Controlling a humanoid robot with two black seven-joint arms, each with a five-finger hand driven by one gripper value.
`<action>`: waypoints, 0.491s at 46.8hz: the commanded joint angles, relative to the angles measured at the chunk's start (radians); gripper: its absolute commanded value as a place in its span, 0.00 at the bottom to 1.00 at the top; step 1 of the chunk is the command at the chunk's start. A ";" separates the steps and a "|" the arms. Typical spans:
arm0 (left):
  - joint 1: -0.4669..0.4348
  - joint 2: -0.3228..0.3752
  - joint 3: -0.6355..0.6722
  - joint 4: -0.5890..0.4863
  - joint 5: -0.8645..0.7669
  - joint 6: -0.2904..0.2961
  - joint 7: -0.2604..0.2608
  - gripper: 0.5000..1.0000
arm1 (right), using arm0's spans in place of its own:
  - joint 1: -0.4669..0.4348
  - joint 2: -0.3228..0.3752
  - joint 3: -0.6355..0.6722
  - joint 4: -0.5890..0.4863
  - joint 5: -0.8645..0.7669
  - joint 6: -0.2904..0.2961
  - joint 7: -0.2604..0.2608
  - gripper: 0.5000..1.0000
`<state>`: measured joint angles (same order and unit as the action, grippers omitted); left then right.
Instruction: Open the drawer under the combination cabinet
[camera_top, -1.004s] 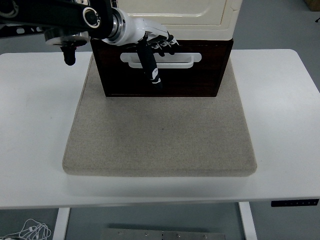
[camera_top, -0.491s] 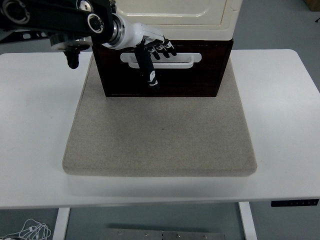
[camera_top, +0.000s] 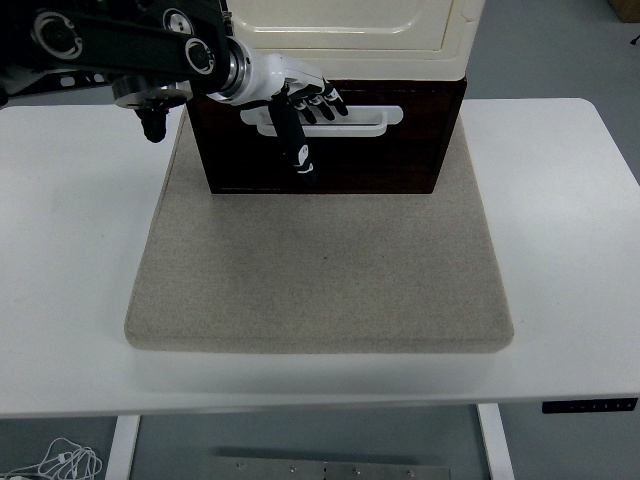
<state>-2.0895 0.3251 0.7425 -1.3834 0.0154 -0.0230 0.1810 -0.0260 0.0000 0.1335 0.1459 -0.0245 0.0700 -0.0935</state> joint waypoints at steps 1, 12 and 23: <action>0.000 0.000 0.000 0.000 0.001 -0.002 0.000 1.00 | 0.000 0.000 0.000 0.000 0.000 -0.001 0.000 0.86; 0.002 -0.001 0.000 -0.003 0.003 -0.009 0.000 1.00 | 0.000 0.000 0.000 0.000 0.000 -0.001 0.000 0.86; 0.002 -0.011 0.000 -0.009 0.006 -0.018 0.000 1.00 | 0.000 0.000 0.000 0.000 0.000 -0.001 0.000 0.86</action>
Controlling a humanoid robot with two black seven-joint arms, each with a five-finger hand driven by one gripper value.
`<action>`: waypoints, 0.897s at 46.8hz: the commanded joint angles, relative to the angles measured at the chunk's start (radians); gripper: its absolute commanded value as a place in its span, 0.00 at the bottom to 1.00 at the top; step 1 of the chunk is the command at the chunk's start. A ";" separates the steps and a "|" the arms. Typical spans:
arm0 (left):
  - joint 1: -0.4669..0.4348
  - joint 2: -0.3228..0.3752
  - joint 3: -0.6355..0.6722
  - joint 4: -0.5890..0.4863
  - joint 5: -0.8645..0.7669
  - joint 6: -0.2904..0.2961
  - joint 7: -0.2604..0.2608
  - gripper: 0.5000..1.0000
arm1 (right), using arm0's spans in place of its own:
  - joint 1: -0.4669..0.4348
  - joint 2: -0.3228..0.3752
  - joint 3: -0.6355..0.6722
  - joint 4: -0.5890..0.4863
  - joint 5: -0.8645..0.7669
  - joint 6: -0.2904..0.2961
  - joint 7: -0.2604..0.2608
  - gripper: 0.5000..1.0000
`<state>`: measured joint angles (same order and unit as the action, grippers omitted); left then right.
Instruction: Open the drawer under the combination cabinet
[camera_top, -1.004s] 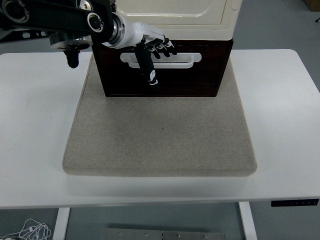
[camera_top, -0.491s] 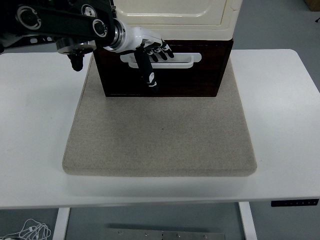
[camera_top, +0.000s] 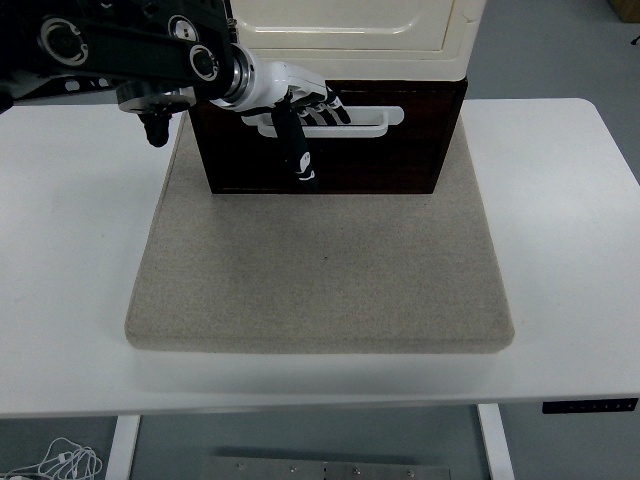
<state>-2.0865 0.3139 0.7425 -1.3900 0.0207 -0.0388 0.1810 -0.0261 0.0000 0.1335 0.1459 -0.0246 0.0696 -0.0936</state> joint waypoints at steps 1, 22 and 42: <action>-0.001 0.001 0.000 -0.004 0.001 -0.003 0.000 1.00 | 0.000 0.000 0.000 0.000 0.000 -0.001 0.000 0.86; -0.018 0.001 -0.005 -0.007 0.005 -0.064 -0.011 1.00 | 0.000 0.000 0.000 0.000 0.000 0.001 0.000 0.86; -0.032 0.002 -0.011 -0.021 0.005 -0.096 -0.014 1.00 | 0.000 0.000 0.000 0.000 0.000 -0.001 0.000 0.85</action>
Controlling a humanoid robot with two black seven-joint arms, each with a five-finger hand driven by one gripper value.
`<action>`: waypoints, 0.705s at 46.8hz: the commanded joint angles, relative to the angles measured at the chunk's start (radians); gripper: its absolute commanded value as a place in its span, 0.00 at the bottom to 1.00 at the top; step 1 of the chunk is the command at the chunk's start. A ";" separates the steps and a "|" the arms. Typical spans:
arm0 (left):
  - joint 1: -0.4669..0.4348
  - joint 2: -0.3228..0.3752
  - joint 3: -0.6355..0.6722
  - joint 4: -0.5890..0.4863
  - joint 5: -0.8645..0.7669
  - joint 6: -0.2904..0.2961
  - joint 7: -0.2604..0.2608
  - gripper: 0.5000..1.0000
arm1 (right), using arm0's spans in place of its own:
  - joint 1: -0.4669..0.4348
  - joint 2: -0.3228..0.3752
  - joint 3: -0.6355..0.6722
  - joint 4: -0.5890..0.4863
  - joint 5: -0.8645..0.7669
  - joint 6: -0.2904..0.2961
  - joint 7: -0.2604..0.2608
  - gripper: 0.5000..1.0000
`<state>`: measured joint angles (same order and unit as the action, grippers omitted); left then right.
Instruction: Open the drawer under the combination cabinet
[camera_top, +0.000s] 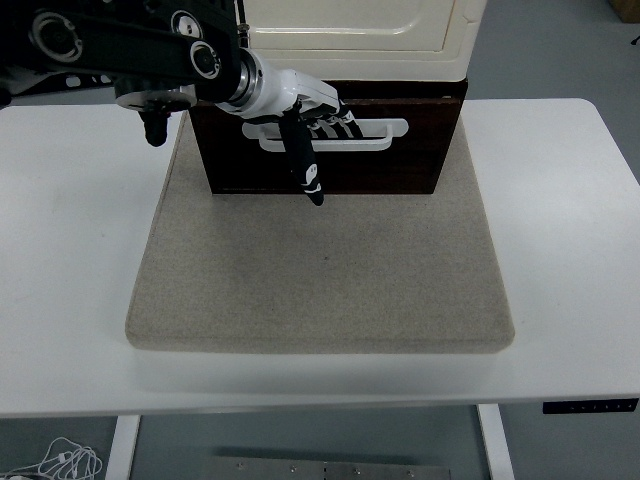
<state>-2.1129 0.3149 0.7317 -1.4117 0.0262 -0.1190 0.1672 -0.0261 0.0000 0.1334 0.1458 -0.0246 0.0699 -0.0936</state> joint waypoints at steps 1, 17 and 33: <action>-0.006 0.003 0.000 0.000 0.000 -0.021 0.000 1.00 | 0.000 0.000 0.000 0.000 0.000 -0.001 0.000 0.85; -0.027 0.003 -0.003 0.000 0.000 -0.070 -0.002 1.00 | 0.000 0.000 0.000 0.000 0.000 -0.001 0.000 0.85; -0.044 0.004 -0.003 0.000 0.000 -0.131 -0.002 1.00 | 0.000 0.000 0.000 0.000 0.000 0.001 0.000 0.85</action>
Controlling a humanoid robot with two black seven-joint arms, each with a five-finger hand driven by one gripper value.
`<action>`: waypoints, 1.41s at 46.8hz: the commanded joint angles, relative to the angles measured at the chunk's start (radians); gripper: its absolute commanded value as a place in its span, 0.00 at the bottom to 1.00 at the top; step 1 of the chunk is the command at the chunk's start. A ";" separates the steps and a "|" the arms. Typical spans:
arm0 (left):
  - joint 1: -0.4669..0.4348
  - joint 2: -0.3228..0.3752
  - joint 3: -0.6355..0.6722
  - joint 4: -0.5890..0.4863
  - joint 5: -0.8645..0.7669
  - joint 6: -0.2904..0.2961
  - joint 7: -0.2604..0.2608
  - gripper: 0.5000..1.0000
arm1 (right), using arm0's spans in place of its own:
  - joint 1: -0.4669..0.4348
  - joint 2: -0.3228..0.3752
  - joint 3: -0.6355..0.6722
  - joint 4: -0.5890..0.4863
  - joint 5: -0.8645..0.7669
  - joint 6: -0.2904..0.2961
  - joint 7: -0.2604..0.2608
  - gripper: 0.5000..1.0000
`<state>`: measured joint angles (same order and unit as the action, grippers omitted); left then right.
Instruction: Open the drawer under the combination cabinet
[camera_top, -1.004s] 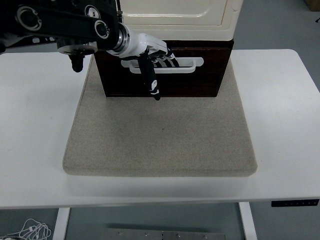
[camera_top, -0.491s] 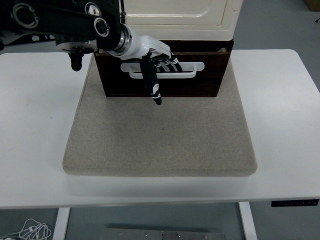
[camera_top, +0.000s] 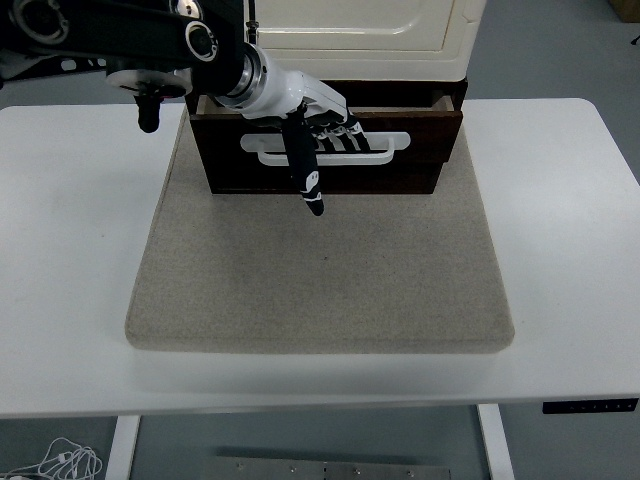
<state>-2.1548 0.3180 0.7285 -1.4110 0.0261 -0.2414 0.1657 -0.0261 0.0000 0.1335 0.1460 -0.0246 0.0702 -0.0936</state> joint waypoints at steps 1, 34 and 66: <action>-0.002 0.001 0.000 0.000 0.000 -0.010 0.000 1.00 | 0.000 0.000 0.000 0.000 0.000 0.000 0.000 0.85; -0.025 0.003 -0.003 -0.002 0.000 -0.118 -0.002 1.00 | 0.000 0.000 0.000 0.000 0.000 0.000 0.000 0.85; -0.062 0.010 -0.046 -0.002 0.000 -0.170 -0.006 1.00 | 0.000 0.000 0.000 0.000 0.000 0.000 0.000 0.85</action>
<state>-2.2080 0.3252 0.6934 -1.4137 0.0260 -0.4111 0.1583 -0.0262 0.0000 0.1334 0.1462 -0.0245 0.0697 -0.0937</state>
